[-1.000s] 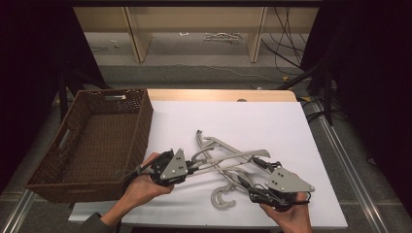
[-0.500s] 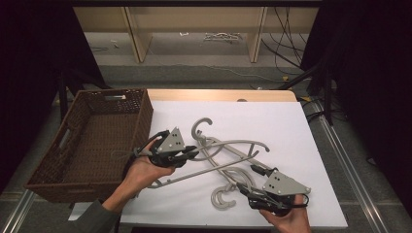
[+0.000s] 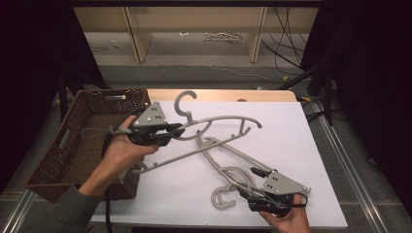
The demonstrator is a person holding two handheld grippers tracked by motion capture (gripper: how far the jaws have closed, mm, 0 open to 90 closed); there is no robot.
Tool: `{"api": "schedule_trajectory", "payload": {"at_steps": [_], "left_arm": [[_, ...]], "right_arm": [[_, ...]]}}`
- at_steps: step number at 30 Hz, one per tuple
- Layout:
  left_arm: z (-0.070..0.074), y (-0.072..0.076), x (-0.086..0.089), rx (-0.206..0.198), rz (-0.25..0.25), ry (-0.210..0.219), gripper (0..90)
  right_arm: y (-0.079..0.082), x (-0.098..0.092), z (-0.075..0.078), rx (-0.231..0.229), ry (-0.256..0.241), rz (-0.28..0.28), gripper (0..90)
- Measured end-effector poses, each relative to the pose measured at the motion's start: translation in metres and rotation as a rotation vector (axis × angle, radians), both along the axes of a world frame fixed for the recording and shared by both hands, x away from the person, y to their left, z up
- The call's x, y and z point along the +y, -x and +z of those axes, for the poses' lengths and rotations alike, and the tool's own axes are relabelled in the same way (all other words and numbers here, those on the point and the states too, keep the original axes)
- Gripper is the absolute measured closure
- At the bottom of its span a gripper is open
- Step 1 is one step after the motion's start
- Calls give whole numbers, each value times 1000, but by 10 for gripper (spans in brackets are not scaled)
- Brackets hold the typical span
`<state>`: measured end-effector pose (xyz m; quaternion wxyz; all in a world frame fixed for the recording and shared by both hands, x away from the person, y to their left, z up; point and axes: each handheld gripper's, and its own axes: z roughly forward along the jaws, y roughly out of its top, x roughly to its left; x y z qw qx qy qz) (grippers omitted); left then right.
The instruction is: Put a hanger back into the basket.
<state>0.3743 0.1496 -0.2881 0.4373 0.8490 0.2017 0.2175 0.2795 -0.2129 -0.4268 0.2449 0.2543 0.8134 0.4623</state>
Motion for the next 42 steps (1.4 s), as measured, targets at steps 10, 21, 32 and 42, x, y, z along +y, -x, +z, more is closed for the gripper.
{"api": "schedule_trajectory", "payload": {"at_steps": [10,21,32,42], "left_arm": [[16,-12,81,-55,195,1,804],[-1,-24,149,-40,337,44,805],[-4,-12,197,-103,411,7,806],[-19,-18,233,-123,444,4,806]], "right_arm": [[0,0,-1,9,10,0,293],[-1,1,-3,18,19,3,293],[-2,1,-5,17,15,-1,293],[-2,2,-5,27,18,1,292]]}}
